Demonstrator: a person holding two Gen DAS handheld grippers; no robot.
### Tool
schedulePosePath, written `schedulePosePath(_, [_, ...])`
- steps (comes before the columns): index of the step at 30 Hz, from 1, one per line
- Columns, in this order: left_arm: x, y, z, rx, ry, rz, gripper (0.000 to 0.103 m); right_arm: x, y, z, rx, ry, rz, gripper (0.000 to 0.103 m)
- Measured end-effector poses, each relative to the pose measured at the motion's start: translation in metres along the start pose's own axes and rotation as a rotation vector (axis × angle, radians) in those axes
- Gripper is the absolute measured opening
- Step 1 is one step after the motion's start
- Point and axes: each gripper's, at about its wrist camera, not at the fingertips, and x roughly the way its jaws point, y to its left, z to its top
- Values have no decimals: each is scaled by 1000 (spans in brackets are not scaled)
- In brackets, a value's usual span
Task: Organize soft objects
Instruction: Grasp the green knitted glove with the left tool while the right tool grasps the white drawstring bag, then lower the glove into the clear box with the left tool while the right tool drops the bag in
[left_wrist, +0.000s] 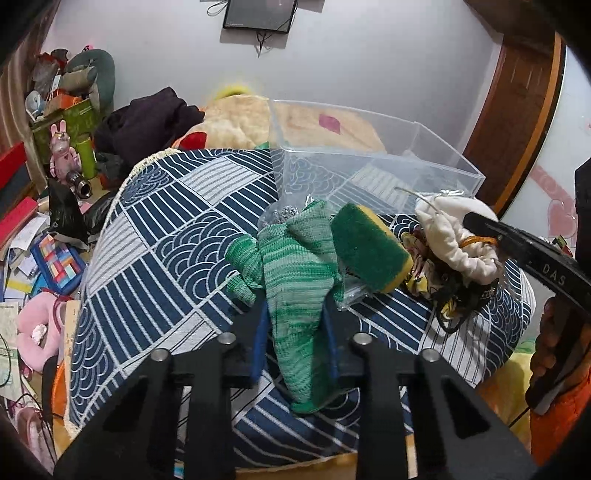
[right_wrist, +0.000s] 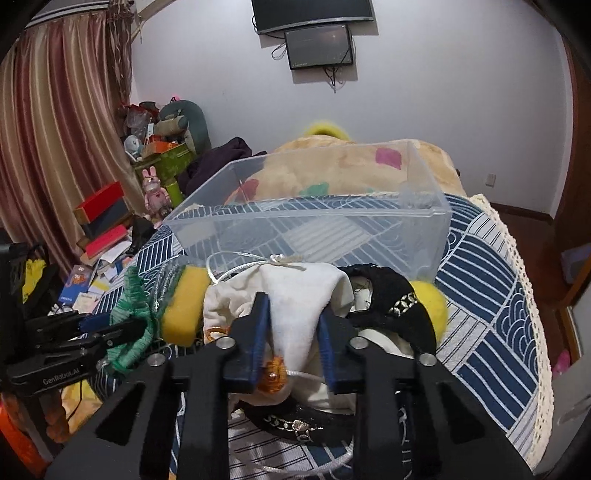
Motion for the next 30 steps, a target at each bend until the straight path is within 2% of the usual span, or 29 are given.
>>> schedulePosePath(2, [-9,-1,0,6,-22,-1,19,-5,0,3,-3,-13,3,15])
schedulePosePath(8, [-35,0,14,24,-105,-11,18,-28,3,15,-14,-87,6,12])
schedulePosePath(13, [-56,-7,41,44,-209,-39,18,-45,2,29,-17,-163,3,12])
schedulePosePath(19, [-58,-21,80,79,-315,-50,18,-50,-2,53,-18,-233,-25,12])
schedulePosePath(24, [-38,-24,112,84,-317,-52,18,-39,-8,73,-17,-262,-63,12])
schedulePosePath(30, [-1,-27,139,111,-272,-6,18,-11,-15,88,-12,-224,-86,12])
